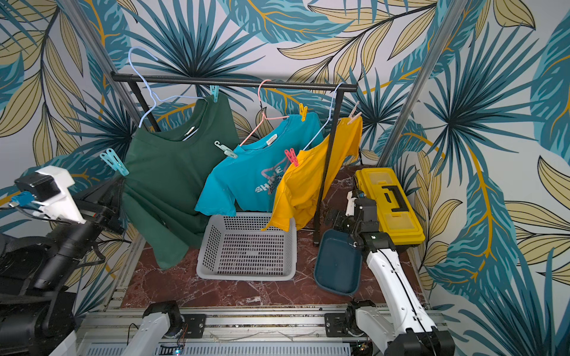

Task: Remove the clothespins securing t-shirts to the hanger
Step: Pick up the hanger from the clothes rail.

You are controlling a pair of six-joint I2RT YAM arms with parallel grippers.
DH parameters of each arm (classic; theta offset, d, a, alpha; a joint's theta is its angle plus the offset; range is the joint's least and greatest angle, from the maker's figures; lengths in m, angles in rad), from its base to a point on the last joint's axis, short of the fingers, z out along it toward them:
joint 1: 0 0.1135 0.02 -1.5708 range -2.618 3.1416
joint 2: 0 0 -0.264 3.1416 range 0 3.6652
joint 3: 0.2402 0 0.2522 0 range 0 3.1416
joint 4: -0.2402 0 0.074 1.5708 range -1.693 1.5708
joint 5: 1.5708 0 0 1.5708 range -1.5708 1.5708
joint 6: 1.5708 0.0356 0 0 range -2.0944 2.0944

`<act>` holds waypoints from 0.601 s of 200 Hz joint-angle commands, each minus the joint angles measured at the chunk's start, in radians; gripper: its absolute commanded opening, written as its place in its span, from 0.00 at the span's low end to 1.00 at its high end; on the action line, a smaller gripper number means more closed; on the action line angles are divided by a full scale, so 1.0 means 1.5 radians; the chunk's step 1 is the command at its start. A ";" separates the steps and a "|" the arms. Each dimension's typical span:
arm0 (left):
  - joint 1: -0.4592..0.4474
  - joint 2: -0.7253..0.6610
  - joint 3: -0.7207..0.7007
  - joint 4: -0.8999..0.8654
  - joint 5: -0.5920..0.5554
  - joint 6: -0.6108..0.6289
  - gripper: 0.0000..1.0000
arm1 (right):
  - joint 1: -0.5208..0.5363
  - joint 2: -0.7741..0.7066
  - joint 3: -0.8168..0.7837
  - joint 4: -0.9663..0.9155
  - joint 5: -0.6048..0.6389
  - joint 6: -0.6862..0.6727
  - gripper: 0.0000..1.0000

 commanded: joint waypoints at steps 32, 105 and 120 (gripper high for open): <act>-0.009 -0.019 0.050 0.034 -0.024 -0.015 0.00 | 0.004 -0.030 -0.008 -0.025 0.007 -0.022 0.99; -0.024 -0.019 0.154 0.002 -0.027 -0.039 0.00 | 0.004 -0.023 -0.002 -0.028 0.008 -0.021 0.99; -0.024 -0.001 0.193 0.002 0.002 -0.056 0.00 | 0.004 -0.023 -0.003 -0.031 0.008 -0.022 0.99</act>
